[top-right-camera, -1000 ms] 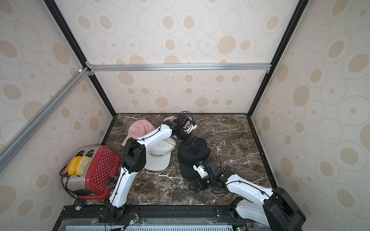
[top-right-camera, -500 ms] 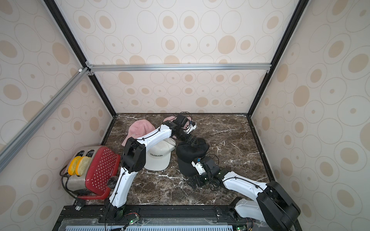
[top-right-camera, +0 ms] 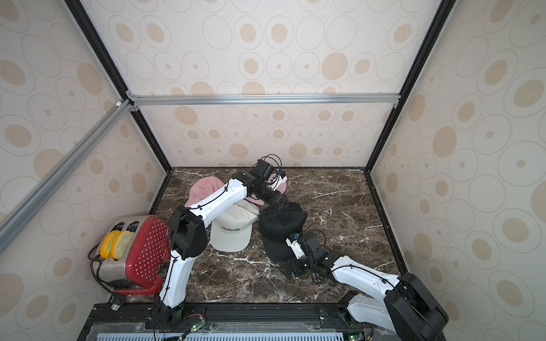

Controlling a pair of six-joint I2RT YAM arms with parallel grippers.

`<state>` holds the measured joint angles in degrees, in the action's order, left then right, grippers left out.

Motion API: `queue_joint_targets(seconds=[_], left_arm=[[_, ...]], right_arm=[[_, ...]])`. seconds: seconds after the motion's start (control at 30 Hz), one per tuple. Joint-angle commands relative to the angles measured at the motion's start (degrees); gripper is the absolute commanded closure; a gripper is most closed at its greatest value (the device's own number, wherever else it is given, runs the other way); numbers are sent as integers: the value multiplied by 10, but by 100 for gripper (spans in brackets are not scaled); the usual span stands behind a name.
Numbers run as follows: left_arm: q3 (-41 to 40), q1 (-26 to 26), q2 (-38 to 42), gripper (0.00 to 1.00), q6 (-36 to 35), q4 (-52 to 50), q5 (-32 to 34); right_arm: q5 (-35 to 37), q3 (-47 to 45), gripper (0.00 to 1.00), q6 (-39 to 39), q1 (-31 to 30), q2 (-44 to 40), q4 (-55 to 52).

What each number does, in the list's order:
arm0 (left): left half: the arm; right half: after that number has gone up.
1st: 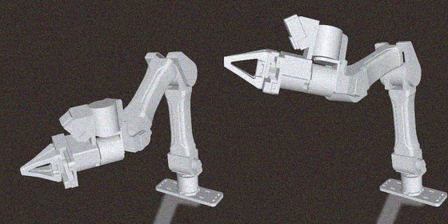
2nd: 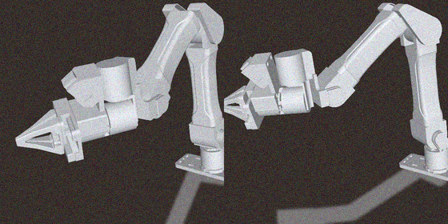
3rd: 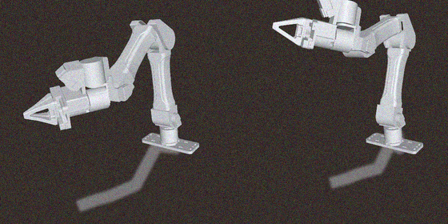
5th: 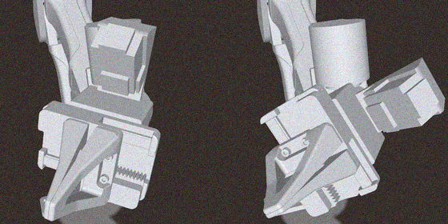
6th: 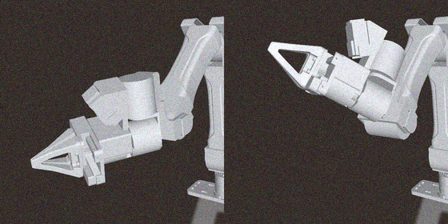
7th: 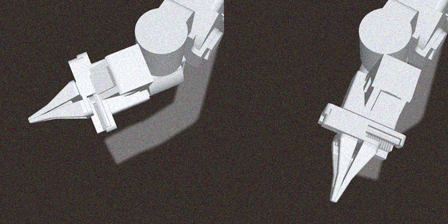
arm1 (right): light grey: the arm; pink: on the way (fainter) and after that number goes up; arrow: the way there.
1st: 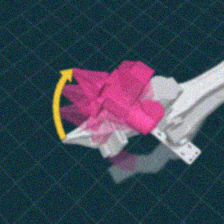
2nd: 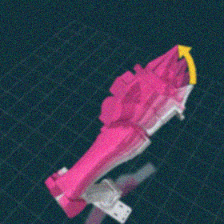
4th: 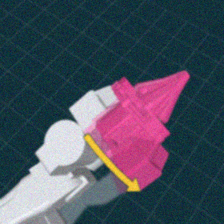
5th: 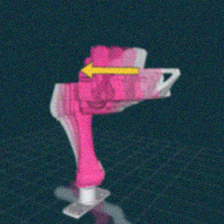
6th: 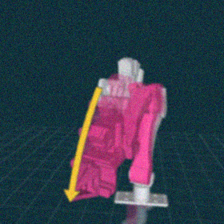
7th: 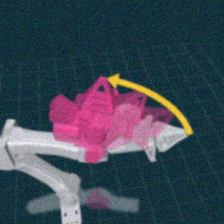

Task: Stack the baseball caps by color
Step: Place the baseball cap on the baseball cap.

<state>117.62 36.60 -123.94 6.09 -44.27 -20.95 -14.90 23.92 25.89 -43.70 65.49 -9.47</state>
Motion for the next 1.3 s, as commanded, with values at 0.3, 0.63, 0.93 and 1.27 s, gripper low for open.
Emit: queue_joint_targets(seconds=[0.3, 0.63, 0.93, 1.27], left_arm=[[-282, 1, 199, 1, 141, 199, -150], [-342, 13, 173, 1, 167, 225, -142], [-269, 12, 178, 1, 106, 163, -58], [-245, -29, 225, 1, 96, 179, 66]], right_arm=[[15, -3, 0, 0, -1, 2, -12], [13, 0, 0, 1, -1, 7, -12], [13, 15, 0, -9, -1, -26, -44], [228, 42, 0, 46, -1, -222, -147]])
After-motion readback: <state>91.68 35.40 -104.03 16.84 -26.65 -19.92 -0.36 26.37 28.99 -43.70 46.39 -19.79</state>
